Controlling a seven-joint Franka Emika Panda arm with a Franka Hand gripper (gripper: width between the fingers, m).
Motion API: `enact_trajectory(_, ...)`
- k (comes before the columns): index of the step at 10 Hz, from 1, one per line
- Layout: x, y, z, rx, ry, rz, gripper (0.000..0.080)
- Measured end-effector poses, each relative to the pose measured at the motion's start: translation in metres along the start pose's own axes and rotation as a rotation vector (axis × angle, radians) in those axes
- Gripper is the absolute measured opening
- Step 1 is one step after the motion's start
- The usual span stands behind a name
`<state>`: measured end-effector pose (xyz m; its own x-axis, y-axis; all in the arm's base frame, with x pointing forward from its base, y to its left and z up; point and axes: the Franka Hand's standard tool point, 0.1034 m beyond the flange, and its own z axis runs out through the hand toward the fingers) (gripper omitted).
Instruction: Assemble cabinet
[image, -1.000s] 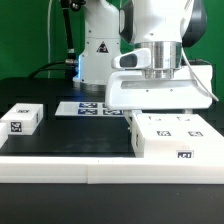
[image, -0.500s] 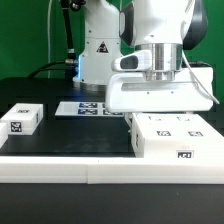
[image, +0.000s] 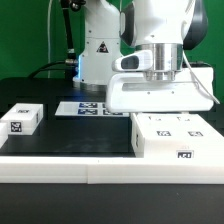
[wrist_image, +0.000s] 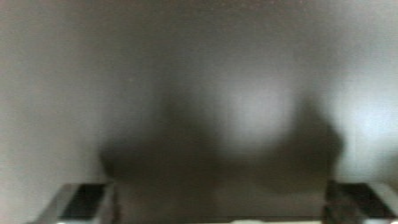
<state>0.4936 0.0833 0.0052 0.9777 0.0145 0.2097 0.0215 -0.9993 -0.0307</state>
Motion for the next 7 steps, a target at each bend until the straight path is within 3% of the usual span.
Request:
enact_trajectory(2, -0.0002, 0.0, 0.0001, 0.0, 0.0, -0.005, 0.0218)
enact_trajectory(3, -0.0007, -0.0002, 0.0002, 0.0, -0.001, -0.006, 0.0218)
enact_trajectory(4, -0.001, -0.0002, 0.0003, 0.0, -0.002, -0.006, 0.0055)
enact_trajectory(7, -0.001, -0.0001, 0.0003, 0.0, -0.002, -0.008, 0.0003)
